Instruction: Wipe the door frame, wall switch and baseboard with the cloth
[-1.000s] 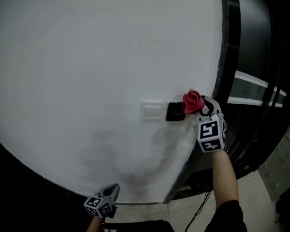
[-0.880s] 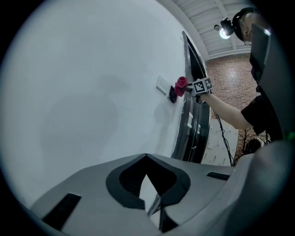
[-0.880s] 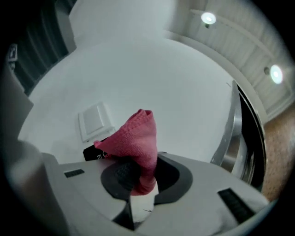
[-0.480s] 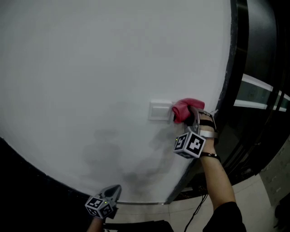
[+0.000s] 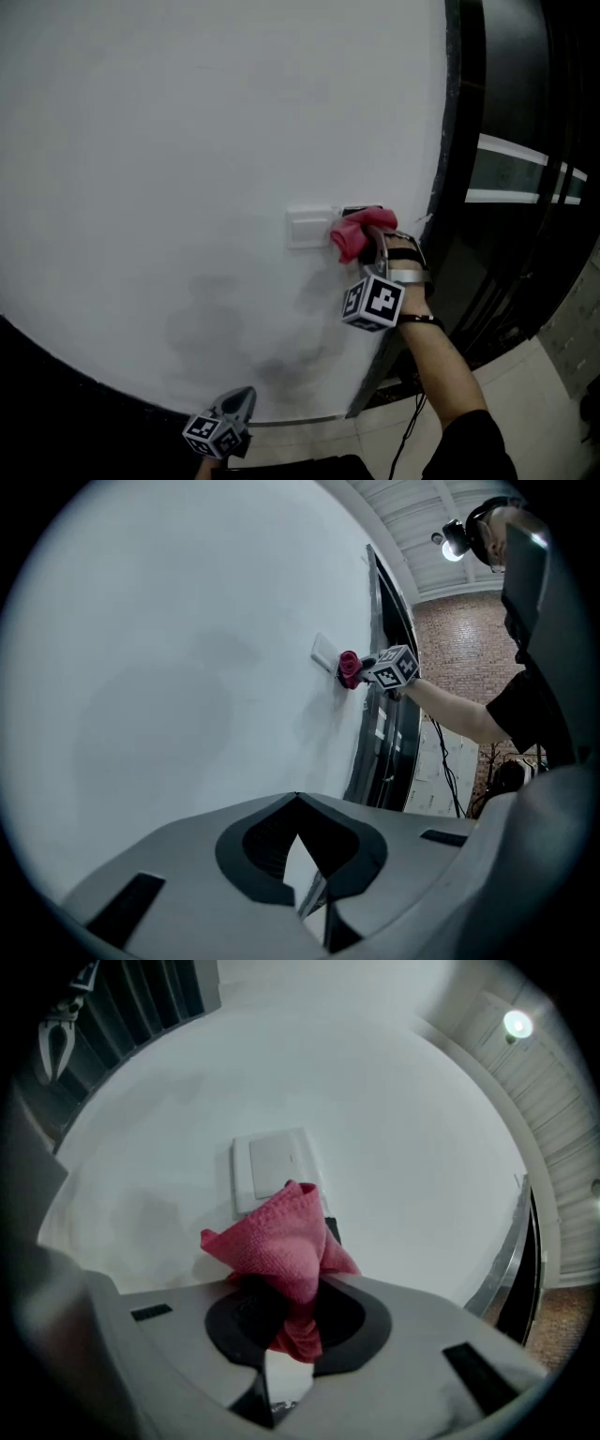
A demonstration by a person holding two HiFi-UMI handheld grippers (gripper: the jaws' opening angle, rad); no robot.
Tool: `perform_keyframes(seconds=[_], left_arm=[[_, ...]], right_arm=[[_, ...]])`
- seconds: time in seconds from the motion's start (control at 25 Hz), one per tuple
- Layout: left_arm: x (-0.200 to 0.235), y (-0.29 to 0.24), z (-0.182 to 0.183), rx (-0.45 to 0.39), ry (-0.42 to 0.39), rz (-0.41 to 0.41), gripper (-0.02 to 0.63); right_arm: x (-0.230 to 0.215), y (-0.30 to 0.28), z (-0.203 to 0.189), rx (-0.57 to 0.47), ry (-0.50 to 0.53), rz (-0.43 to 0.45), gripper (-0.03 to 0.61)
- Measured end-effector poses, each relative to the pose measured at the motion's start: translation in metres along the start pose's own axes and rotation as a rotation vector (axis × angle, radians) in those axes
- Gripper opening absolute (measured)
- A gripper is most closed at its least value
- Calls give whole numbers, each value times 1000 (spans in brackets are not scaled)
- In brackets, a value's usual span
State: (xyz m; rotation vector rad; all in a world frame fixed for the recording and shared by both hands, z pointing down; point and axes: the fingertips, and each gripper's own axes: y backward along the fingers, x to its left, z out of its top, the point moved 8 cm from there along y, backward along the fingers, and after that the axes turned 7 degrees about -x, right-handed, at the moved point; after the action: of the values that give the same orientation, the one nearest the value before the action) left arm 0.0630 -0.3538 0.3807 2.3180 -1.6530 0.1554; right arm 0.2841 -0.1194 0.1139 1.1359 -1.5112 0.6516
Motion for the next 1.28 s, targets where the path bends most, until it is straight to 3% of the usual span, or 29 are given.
perform_keyframes(seconds=[0.64,0.88,1.12,1.28], left_arm=[[1,1,-3,25,-14,22,-8],[1,4,-3,29,-20,33,-8],[3,10,0,27,-23,52,-8],[2,14,-1,26,-20,70,-8]], right_arm=[[27,6,-8,19,-9,58,58],[25,12,-10,19,-35,167,60],[-23,22,2,-63,-66,32,61],[-38,12,1,-34,-58,36,71]])
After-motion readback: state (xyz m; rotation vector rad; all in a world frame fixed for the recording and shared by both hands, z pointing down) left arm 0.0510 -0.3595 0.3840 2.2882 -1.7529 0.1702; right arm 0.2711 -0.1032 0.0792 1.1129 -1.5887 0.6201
